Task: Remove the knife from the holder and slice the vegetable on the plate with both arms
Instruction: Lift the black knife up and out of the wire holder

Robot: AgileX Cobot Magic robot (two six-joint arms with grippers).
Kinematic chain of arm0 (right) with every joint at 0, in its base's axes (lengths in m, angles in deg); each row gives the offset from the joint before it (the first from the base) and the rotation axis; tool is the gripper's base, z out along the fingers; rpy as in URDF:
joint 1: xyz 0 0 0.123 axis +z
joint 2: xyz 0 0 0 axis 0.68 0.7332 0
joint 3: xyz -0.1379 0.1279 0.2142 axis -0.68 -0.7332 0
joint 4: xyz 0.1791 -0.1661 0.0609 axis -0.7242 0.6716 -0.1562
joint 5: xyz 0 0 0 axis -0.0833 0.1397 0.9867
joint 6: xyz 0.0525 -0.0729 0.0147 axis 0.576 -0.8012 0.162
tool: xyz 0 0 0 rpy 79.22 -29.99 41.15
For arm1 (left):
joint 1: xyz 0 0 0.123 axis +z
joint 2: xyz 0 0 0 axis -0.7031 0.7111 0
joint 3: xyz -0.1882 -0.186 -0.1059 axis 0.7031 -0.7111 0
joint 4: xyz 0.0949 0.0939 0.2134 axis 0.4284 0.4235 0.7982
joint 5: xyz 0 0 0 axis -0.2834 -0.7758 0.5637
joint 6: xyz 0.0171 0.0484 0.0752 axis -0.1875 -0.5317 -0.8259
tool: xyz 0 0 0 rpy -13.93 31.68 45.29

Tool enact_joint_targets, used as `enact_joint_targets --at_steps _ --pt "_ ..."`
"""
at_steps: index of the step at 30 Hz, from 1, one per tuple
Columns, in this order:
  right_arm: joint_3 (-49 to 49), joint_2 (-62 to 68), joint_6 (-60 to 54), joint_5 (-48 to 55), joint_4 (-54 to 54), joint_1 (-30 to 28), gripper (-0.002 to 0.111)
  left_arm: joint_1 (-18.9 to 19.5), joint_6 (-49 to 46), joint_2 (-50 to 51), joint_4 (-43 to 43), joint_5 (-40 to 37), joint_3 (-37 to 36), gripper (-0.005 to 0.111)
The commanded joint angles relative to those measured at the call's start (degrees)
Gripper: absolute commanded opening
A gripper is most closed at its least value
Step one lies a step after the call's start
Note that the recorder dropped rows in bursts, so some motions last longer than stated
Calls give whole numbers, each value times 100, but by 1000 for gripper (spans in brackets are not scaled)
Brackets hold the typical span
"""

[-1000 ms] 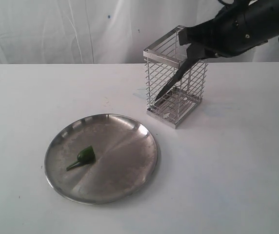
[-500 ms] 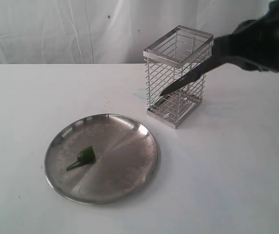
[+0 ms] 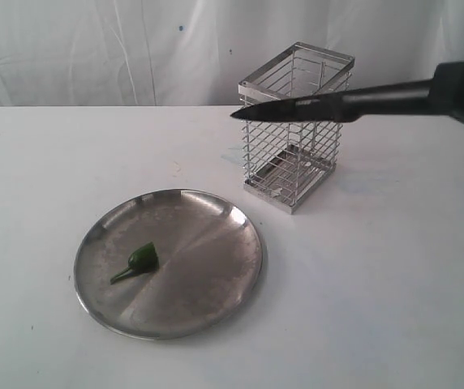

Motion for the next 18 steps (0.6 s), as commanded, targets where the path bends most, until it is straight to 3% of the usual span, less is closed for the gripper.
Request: enact_joint_targets --at_steps 1,5,11,16,18 --pt "-278 -215 -349 51 -319 49 0 -5 0 -24 -68 25 -23 0" --pt "-539 -276 -204 -114 -425 49 0 -5 0 -24 -78 44 -23 0" --pt "-736 -276 -271 -276 -875 49 0 -5 2216 -24 -1429 1214 -23 0" --pt "-775 -276 -632 -240 -1272 49 0 -5 2670 -24 -1365 1818 -23 0" --pt "-775 -276 -948 -209 -1581 49 0 -72 3568 -24 -643 1242 14 0"
